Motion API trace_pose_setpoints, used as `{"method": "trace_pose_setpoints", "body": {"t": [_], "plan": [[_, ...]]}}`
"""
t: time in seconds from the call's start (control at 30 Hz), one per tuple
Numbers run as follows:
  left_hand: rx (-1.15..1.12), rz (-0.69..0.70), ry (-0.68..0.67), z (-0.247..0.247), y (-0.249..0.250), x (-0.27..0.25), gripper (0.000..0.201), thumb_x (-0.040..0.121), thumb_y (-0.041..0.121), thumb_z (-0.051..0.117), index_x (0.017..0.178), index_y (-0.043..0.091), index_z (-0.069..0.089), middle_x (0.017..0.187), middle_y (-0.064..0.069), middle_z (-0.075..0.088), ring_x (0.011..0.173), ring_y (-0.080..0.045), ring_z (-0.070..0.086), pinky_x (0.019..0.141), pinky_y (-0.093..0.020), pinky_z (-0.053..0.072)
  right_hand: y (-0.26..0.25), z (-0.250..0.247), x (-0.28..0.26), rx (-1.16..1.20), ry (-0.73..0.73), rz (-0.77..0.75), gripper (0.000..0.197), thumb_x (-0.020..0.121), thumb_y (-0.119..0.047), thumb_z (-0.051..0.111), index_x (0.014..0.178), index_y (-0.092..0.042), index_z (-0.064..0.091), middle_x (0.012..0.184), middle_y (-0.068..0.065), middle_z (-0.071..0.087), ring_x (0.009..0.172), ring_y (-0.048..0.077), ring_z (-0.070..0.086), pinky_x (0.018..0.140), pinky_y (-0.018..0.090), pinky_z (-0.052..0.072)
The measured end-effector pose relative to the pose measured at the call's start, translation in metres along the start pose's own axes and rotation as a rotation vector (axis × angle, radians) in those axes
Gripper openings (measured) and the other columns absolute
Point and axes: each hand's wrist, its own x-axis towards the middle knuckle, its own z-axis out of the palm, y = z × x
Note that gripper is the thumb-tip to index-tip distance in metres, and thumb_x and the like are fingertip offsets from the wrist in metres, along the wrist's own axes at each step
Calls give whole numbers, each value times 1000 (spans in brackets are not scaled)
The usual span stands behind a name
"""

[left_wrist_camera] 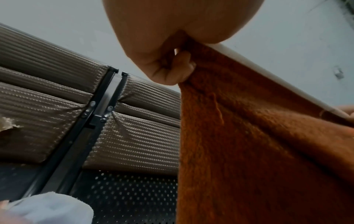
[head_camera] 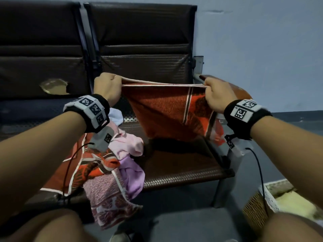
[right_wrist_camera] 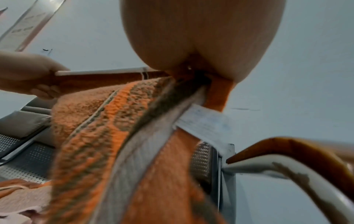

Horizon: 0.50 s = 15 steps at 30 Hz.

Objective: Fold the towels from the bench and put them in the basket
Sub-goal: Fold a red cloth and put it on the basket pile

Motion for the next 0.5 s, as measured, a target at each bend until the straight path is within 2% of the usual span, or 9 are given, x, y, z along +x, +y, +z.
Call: {"method": "trace_pose_setpoints", "body": {"t": [0.07, 0.1, 0.13, 0.2, 0.23, 0.3, 0.4, 0.47, 0.5], "plan": [[7, 0, -8, -8, 0, 6, 37, 84, 29, 40, 54, 9, 49, 58, -9, 49, 67, -29, 49, 64, -38, 37, 1, -7, 3, 10, -16, -23, 8, 95, -21, 42, 99, -24, 48, 78, 0, 59, 69, 23, 53, 64, 35, 37], [38, 35, -28, -12, -1, 7, 35, 83, 30, 39, 57, 9, 50, 61, -9, 51, 67, -28, 48, 64, -39, 39, 2, -10, 3, -9, -44, -40, 10, 96, -24, 43, 103, -24, 50, 77, -3, 56, 67, 19, 51, 63, 33, 35], [104, 87, -49, -15, -3, 8, 33, 83, 30, 39, 63, 10, 56, 64, -9, 55, 68, -29, 50, 65, -39, 43, 4, -12, 4, -44, -79, -69, 11, 98, -25, 45, 105, -24, 53, 80, -3, 56, 70, 19, 51, 65, 32, 34], [250, 162, -98, -17, -5, 9, 28, 87, 24, 42, 88, 20, 70, 79, -7, 67, 77, -29, 60, 74, -40, 53, 4, -17, 6, -118, -146, -137, 13, 100, -25, 47, 98, -22, 60, 87, 1, 60, 82, 24, 57, 70, 31, 36], [264, 161, -119, -16, -6, 9, 30, 89, 18, 43, 99, 22, 71, 87, -8, 70, 83, -30, 65, 79, -42, 55, 4, -19, 7, -127, -168, -162, 16, 100, -23, 48, 95, -20, 62, 89, 4, 63, 87, 27, 60, 71, 31, 37], [197, 97, -118, -12, -7, 11, 35, 89, 10, 40, 105, 20, 70, 98, -12, 72, 91, -32, 67, 85, -43, 57, 0, -21, 10, -107, -180, -171, 20, 100, -21, 50, 101, -15, 68, 98, 9, 68, 94, 31, 63, 73, 31, 39], [20, -58, -98, -4, -3, 16, 30, 89, 15, 36, 91, 16, 65, 103, -22, 69, 98, -37, 64, 86, -42, 51, -5, -21, 13, -64, -137, -111, 22, 101, -20, 48, 110, -11, 66, 108, 14, 69, 101, 34, 62, 77, 33, 42], [-168, -154, -144, 3, 3, 21, 26, 86, 21, 36, 71, 13, 56, 102, -35, 63, 92, -39, 61, 83, -47, 48, -7, -21, 14, -30, -146, -34, 24, 101, -20, 41, 107, -12, 62, 94, 10, 64, 96, 34, 61, 73, 32, 39], [-242, -188, -172, 4, 7, 22, 26, 83, 25, 38, 66, 14, 54, 97, -34, 62, 87, -35, 58, 81, -47, 47, -9, -22, 16, -25, -132, -6, 24, 100, -21, 39, 100, -14, 62, 88, 6, 61, 92, 34, 61, 71, 32, 38]]}}
